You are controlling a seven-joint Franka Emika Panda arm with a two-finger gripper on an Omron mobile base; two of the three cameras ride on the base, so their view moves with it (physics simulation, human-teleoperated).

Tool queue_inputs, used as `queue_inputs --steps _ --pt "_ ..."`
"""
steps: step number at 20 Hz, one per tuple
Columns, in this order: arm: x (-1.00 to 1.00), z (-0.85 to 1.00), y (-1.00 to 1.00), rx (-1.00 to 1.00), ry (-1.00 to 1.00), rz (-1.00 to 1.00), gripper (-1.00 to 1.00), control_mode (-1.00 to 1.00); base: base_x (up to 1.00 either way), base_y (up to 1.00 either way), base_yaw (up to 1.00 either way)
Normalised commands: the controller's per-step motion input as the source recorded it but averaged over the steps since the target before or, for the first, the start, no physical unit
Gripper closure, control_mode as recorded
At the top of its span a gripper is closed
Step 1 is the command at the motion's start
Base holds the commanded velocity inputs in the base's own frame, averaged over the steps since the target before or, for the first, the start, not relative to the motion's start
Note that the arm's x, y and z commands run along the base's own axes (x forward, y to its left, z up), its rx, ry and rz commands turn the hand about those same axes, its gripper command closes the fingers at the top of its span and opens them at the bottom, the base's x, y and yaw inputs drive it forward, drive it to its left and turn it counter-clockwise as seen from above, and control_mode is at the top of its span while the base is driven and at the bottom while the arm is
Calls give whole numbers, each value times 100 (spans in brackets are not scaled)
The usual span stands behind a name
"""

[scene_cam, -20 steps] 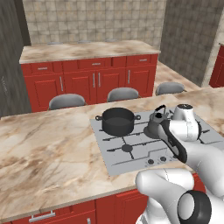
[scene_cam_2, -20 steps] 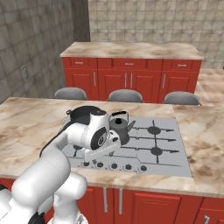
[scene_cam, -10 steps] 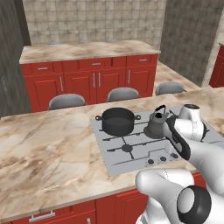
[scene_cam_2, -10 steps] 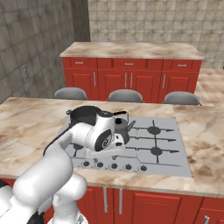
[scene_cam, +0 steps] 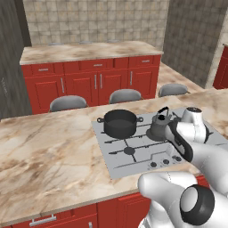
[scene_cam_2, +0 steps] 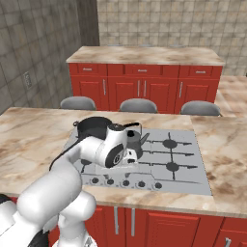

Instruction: Pick the kettle from the cabinet and place it on a stove burner. Then pick the pot from the counter and place it on another stove burner. Finally, turn both burners on.

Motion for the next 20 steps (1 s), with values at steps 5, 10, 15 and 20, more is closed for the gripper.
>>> queue_inputs --steps 5,10,15,20 --pt "5 -15 -12 0 0 0 -100 -100 0 0 0" --pt "12 -13 -10 0 0 -2 -100 -100 0 0 0" --pt "17 -15 -1 0 0 -7 -100 -100 0 0 0" --pt "12 -17 -2 0 0 -7 -100 -100 0 0 0"
